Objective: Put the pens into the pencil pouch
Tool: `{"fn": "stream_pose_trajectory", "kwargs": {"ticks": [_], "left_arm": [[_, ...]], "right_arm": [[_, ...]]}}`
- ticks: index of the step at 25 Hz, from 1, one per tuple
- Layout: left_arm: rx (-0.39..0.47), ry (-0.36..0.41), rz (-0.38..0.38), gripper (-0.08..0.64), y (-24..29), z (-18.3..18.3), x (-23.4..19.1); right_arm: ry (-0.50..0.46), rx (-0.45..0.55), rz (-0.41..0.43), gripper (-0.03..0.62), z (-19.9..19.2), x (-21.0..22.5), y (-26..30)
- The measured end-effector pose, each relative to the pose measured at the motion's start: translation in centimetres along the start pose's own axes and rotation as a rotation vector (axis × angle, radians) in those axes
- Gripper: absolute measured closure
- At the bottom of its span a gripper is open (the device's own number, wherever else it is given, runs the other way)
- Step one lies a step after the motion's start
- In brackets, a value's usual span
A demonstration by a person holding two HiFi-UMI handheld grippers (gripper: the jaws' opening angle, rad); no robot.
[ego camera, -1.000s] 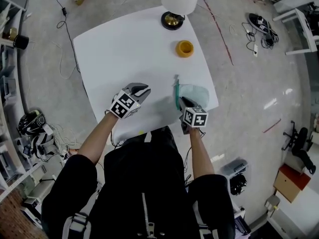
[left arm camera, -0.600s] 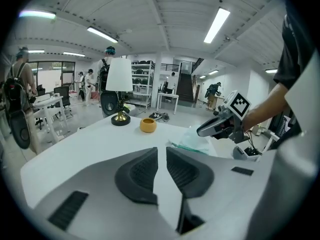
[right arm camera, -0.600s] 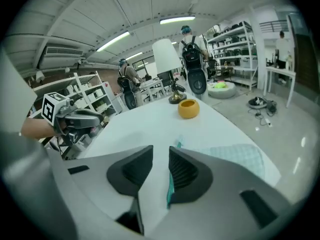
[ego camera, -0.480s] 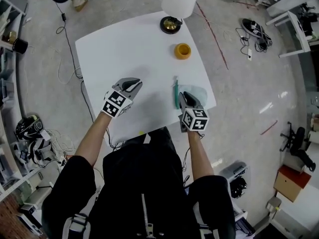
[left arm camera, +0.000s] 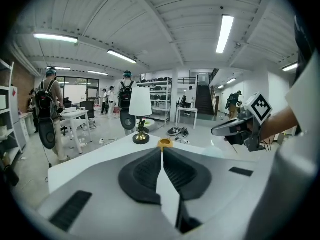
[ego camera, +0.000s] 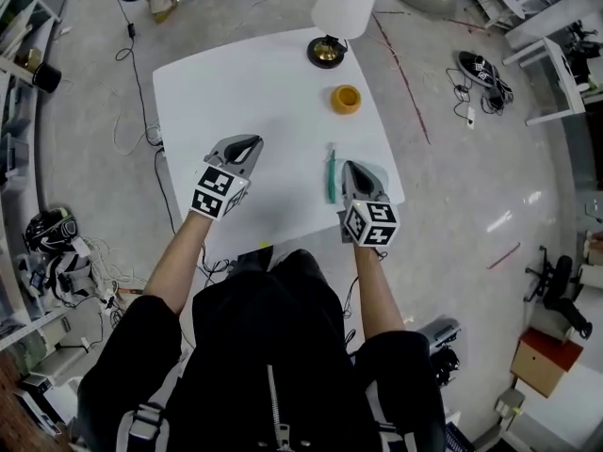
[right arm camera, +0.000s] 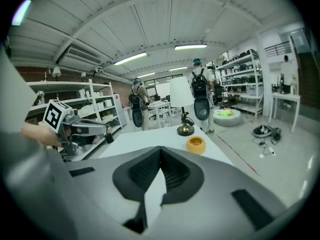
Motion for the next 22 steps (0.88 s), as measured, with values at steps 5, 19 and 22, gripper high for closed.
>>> {"fn": "stream_pose_trajectory", "kwargs": {"ticks": [5,19,22], "left_arm": [[0.062,-0.031,0.038,0.526,-2.3,0.7,1.9],[0.152,-0.01,0.091,0.526,-8.5,0.6,7.7],[0.166,-0.006,0.092,0.528,-9.8,0.2,8.8]], "right_arm": [[-0.054,0.039,0.006,0.583,0.7,-0.2,-2.1],[-0.126,0.138,-0.003,0.583,0.8,-2.6,-9.9],[-0.124,0.145,-0.009,0.583,0.2,-2.8,-11.2]]}}
Point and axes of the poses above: the fingertips, and each gripper's own axes: y forward along the fingers, x to its right, z out of its top, the point moved 10 cm from there along -y, backward along the fingers, and after that the axes turned 7 degrees about -y, right-handed, at the moved point
